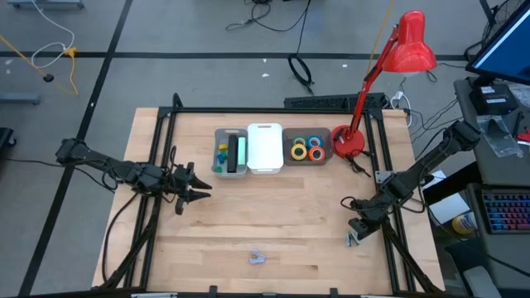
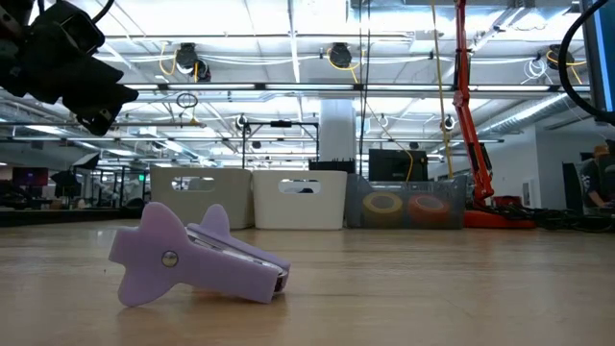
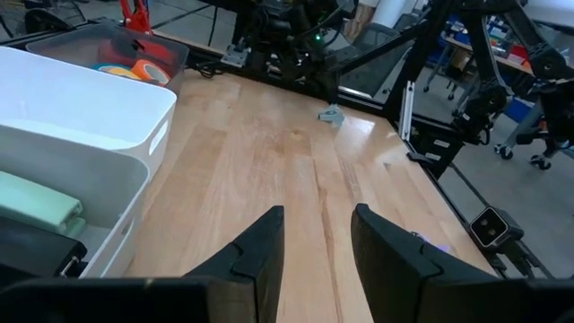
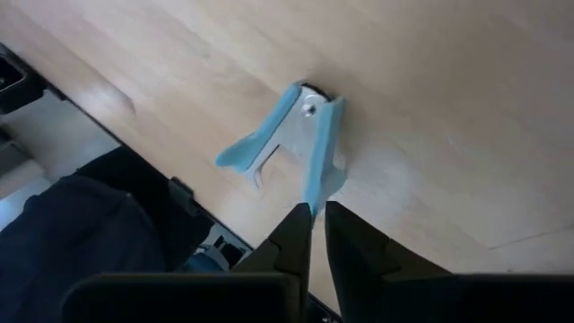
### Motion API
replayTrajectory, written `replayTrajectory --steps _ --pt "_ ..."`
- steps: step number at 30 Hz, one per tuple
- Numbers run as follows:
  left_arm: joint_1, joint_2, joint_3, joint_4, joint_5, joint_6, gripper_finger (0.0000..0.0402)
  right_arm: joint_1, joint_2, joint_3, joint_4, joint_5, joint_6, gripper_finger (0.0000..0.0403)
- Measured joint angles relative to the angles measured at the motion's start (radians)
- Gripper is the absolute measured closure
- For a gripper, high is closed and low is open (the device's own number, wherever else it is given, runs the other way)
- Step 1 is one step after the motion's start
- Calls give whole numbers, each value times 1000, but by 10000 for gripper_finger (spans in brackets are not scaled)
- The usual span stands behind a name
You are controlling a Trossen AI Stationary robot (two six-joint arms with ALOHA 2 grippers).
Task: Pick and place Stapler, Stapler remover, tape
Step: Put the light blue staple remover into the white bin
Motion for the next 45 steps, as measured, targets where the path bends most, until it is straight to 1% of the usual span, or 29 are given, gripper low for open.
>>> replayTrajectory --steps 5,7,11,15,20,25,28,33,40,45 --pt "0 0 0 -6 0 0 270 0 8 0 -31 4 0 391" --pt "0 0 0 -6 0 0 270 0 12 0 -30 21 -1 398" --pt "0 0 0 -6 -1 2 270 0 13 0 -28 49 0 399" --pt "0 0 0 -6 -1 8 270 0 13 0 -29 53 -3 401" --pt "0 0 0 10 -1 -46 270 0 14 0 -8 73 -8 402" --pt "0 0 0 62 -1 -134 270 -1 14 0 96 181 -16 402" --pt "0 0 0 99 -1 -168 270 -1 14 0 149 265 -27 402" --pt "0 0 0 177 -2 -185 270 -1 14 0 231 384 -54 402" --pt "0 0 0 288 -2 -187 270 -4 13 0 395 567 -113 403" --pt "0 0 0 352 -27 -192 270 -5 13 0 541 707 -206 403"
